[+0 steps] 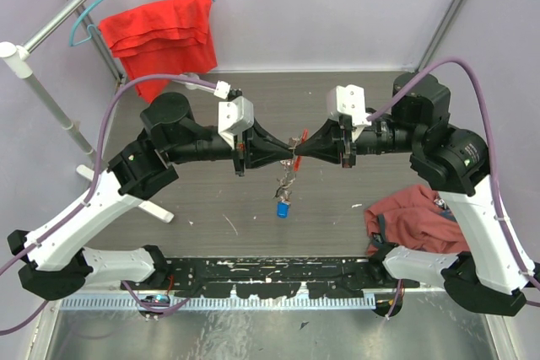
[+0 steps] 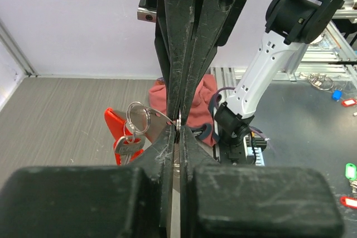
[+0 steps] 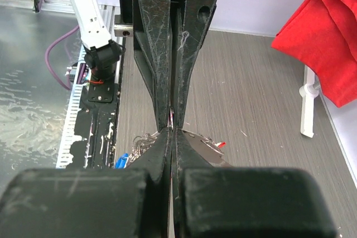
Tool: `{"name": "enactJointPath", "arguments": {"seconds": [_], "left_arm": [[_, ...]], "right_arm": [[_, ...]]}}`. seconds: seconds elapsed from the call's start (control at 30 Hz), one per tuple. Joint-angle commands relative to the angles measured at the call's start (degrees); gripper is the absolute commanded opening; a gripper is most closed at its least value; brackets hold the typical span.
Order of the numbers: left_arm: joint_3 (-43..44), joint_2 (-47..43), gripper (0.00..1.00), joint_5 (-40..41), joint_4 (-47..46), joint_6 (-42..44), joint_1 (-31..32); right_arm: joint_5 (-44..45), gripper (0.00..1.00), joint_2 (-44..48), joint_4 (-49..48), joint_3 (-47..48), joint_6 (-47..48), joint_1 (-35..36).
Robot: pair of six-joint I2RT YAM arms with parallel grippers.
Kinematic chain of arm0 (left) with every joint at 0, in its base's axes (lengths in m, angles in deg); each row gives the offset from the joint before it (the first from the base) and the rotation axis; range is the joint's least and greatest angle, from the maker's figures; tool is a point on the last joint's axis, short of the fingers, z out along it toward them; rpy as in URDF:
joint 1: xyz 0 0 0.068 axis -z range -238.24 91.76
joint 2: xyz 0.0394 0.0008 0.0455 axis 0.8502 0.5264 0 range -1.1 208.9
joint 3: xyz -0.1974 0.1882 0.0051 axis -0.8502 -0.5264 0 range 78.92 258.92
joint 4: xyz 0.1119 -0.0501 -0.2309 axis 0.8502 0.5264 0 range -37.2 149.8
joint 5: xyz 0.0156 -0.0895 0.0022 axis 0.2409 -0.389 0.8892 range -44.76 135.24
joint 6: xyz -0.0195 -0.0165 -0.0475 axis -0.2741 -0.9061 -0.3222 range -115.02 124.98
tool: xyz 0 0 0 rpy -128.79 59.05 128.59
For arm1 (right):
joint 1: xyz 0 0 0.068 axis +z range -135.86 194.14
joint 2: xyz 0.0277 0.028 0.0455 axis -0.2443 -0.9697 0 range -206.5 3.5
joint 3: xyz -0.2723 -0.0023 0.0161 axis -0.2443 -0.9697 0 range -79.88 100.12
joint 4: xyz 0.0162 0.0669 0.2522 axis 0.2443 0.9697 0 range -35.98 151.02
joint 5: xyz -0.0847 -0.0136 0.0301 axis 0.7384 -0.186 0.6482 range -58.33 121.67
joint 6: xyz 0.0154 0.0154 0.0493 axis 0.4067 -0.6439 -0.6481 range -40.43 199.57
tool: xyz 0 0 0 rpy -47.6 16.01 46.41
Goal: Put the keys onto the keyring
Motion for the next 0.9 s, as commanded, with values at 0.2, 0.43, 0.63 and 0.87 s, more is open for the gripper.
{"name": "enactJointPath", "arguments": {"seconds": [0.2, 0.43, 0.63, 0.87], "left_arm": [[2.86, 0.28, 0.0, 1.16, -1.1, -0.09, 0.39], [2.32, -0.63, 0.0, 5.16, 2.1, 2.05, 0.37], [2.84, -2.12, 0.0, 9.37, 7.23, 6.67, 0.42], [1.72, -5.09, 0.0, 14.53, 9.88, 11.05, 0.41]], "right_arm": [[-1.35, 0.01, 2.13, -5.99, -1.0, -1.03, 0.28], [3.16, 0.5, 6.53, -12.35, -5.68, -3.11, 0.27], [17.7, 0.61, 13.68, -23.1, -14.59, -10.97, 0.25], [40.37, 0.61, 12.11, -20.79, -17.82, -24.93, 0.27]]}}
